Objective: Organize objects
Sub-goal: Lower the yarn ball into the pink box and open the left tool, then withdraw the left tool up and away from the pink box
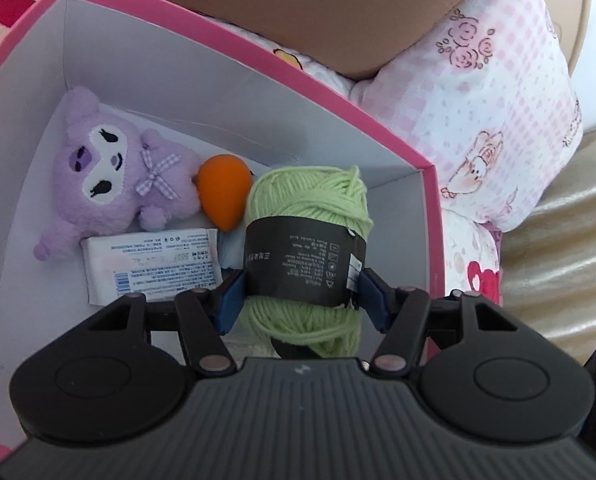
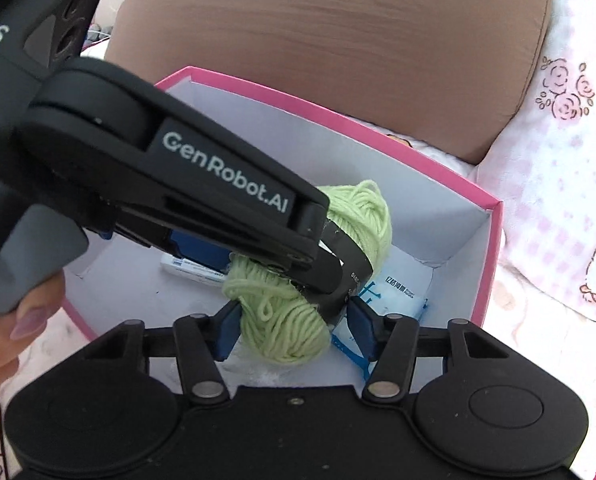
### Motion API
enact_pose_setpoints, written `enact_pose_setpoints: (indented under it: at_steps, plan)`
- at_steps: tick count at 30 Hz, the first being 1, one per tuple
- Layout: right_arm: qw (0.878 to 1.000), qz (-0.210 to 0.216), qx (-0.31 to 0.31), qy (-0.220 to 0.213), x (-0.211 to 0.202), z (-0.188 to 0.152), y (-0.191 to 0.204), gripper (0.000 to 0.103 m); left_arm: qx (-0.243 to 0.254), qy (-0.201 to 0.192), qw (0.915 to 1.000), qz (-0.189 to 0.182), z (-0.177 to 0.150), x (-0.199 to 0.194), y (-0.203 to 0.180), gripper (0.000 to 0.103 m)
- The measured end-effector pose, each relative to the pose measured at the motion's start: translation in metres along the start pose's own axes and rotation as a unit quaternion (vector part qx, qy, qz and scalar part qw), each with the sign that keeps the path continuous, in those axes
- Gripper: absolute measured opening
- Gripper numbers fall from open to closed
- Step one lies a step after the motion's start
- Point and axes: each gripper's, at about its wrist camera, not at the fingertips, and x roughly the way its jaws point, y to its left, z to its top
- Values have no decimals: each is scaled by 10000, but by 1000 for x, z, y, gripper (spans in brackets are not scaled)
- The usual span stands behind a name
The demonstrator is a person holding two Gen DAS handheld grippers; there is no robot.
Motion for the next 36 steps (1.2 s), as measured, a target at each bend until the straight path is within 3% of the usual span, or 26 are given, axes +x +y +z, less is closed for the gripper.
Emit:
enact_pose_setpoints:
  at_steps: [6, 10, 15, 21, 23, 28, 29, 33, 36]
  plan:
    - [9998, 8, 169, -40, 6, 0, -4, 61, 7, -44, 9998, 205, -3, -4, -4, 54]
    - [9999, 18, -93, -38, 8, -5, 1, 66, 53, -74, 9994, 327, -7, -4, -3, 52]
    - [9989, 292, 55, -368, -10, -14, -6, 64, 123, -136, 9988, 461, -9, 1, -6, 51]
    - [9978, 312, 149, -566, -24, -24, -10, 64, 192, -156, 9981, 561, -12, 6, -11, 53]
    - [9962, 495, 350, -629, -31, -27, -15, 64, 128, -152, 9978, 635, -13, -3, -12, 53]
    - [9902, 789, 791, -842, -55, -41, -19, 65, 613, -329, 9897, 1248, -24, -30, -30, 50]
    - [9894, 802, 800, -907, -56, -39, -31, 65, 675, -375, 9889, 1267, -27, -36, -33, 50]
    - [9861, 906, 862, -1093, -72, -36, -19, 65, 832, -403, 9876, 1265, -38, -56, -41, 52]
    - [9840, 923, 939, -1201, -94, -51, -29, 65, 950, -423, 9863, 1282, -47, -71, -49, 53]
